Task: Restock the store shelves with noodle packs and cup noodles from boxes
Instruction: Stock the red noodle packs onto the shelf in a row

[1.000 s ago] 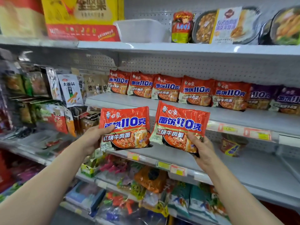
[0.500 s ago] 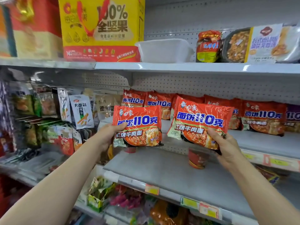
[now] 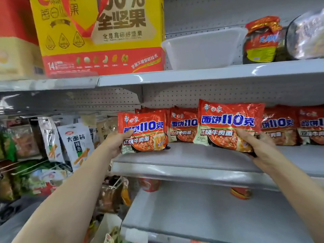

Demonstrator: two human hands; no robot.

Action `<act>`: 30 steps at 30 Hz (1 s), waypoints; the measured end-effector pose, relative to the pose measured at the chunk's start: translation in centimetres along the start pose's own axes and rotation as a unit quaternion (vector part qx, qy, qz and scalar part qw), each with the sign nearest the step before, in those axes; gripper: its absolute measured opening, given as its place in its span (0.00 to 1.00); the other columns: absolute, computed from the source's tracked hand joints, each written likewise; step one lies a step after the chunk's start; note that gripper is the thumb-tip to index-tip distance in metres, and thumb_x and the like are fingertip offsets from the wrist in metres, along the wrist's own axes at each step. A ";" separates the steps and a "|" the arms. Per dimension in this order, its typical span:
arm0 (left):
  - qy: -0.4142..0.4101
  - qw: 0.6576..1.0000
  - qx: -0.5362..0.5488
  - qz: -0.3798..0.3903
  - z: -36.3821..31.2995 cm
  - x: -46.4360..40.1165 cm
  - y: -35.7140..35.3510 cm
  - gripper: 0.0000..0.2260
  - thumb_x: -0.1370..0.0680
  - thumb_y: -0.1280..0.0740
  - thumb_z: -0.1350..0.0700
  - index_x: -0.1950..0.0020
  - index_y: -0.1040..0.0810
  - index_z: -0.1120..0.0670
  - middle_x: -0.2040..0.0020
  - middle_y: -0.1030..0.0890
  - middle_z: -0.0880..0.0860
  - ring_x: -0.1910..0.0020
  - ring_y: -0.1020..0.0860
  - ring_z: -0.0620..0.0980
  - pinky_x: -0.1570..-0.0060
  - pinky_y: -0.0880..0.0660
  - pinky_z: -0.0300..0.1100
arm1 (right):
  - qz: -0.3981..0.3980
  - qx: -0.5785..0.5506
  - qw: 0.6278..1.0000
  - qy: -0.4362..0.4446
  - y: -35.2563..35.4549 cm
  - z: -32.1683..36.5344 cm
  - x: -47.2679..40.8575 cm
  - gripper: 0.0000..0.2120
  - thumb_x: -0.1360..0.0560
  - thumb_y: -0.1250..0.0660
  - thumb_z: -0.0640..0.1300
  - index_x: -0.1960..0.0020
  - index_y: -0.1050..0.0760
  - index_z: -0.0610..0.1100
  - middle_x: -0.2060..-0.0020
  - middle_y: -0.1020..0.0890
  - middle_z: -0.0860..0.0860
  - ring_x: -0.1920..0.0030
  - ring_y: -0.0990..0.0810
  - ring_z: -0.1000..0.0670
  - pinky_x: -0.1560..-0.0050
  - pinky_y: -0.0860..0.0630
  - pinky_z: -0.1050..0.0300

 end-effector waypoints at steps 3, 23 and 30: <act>0.006 1.000 -0.004 0.003 0.2 -2.6 -0.1 0.06 0.21 0.30 0.56 0.53 0.26 0.54 0.61 0.16 0.50 0.63 0.19 0.49 0.51 0.20 0.46 | -0.016 0.022 1.000 0.008 -1.3 -0.5 -1.2 0.41 0.49 0.13 0.54 0.40 0.24 0.45 0.49 0.13 0.46 0.51 0.13 0.47 0.53 0.16 0.52; 0.020 0.995 0.011 0.097 3.9 -15.3 -1.9 0.26 0.30 0.23 0.49 0.36 0.24 0.55 0.43 0.15 0.56 0.48 0.15 0.55 0.54 0.20 0.47 | -0.047 0.034 0.998 0.022 -4.9 -2.0 -4.0 0.31 0.41 0.21 0.48 0.40 0.25 0.45 0.47 0.13 0.46 0.49 0.13 0.46 0.55 0.16 0.52; 0.017 0.997 0.020 0.079 3.7 -15.5 -2.4 0.16 0.23 0.27 0.55 0.37 0.25 0.55 0.44 0.17 0.56 0.50 0.17 0.53 0.54 0.21 0.48 | -0.046 0.030 0.998 0.021 -5.9 -2.6 -3.9 0.36 0.40 0.20 0.48 0.34 0.26 0.42 0.44 0.14 0.45 0.47 0.14 0.45 0.49 0.18 0.48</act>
Point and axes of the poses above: each hand's wrist, its own x-axis away from the middle knuckle, its own y-axis out of the back of the hand, z = x × y, the point moved 7 cm from there along -x, towards the middle knuckle
